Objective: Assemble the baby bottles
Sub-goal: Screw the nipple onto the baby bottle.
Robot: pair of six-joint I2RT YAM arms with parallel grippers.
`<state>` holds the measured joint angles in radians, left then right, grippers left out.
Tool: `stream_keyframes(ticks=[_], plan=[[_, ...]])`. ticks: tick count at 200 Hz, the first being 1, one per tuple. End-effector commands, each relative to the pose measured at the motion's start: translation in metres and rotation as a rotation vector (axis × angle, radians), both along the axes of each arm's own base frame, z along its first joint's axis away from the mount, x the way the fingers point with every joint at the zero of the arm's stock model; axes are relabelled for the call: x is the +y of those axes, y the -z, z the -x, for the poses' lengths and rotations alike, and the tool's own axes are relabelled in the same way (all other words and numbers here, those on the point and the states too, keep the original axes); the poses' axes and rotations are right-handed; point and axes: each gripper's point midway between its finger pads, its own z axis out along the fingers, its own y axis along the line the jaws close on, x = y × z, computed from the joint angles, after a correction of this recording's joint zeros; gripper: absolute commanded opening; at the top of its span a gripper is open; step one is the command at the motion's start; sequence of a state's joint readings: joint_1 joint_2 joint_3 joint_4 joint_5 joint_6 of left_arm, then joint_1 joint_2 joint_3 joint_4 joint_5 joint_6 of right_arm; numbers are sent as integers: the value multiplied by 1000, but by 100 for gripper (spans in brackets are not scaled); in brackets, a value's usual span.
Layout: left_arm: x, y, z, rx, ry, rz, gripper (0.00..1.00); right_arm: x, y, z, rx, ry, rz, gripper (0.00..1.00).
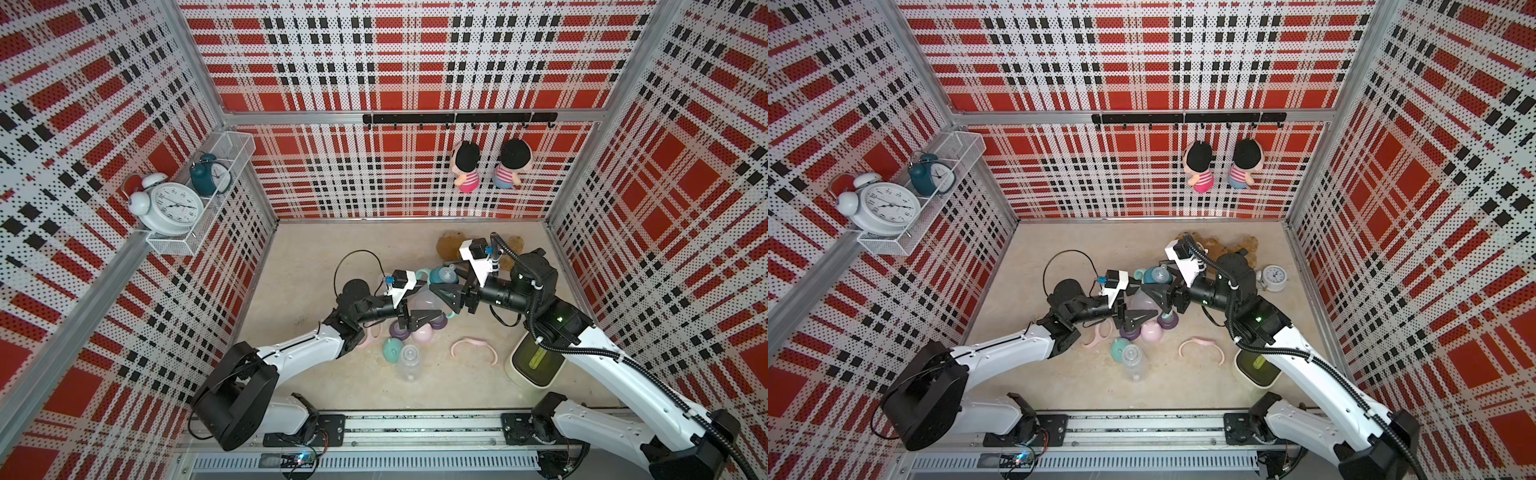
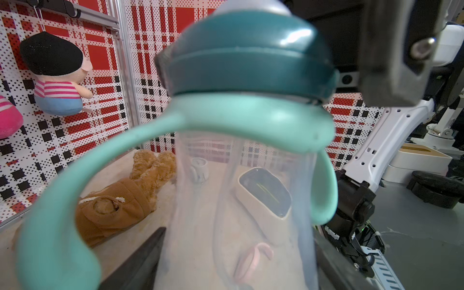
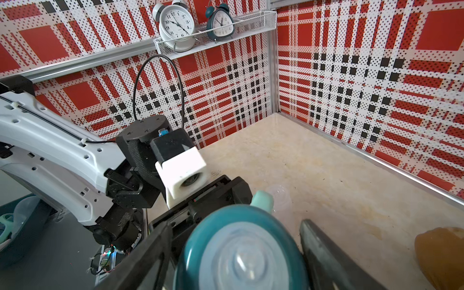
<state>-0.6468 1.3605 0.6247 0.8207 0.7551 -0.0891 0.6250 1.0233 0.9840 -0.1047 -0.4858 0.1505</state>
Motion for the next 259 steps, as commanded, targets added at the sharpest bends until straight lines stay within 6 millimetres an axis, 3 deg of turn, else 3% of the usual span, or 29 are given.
stream_keyframes(ticks=[1, 41, 99, 133, 194, 226, 259], plan=[[2, -14, 6, -40, 11, 35, 0, 1, -2, -1, -20, -12, -12, 82], [1, -12, 4, -36, 10, 31, 0, 0, -3, -4, -21, -2, -22, 77], [1, -14, 2, -34, -3, 34, 0, 1, 3, -10, 7, 11, -14, 62], [4, -12, -18, -18, -119, 35, 0, -6, 4, -18, 35, 79, -6, 49], [1, -17, -55, -42, -511, 48, 0, -25, 16, -42, 223, 327, -39, 26], [-3, -20, -64, -54, -695, 55, 0, -50, 28, -59, 384, 579, -86, 19], [-14, -18, -67, -75, -759, 22, 0, -61, 31, -59, 412, 764, -66, 23]])
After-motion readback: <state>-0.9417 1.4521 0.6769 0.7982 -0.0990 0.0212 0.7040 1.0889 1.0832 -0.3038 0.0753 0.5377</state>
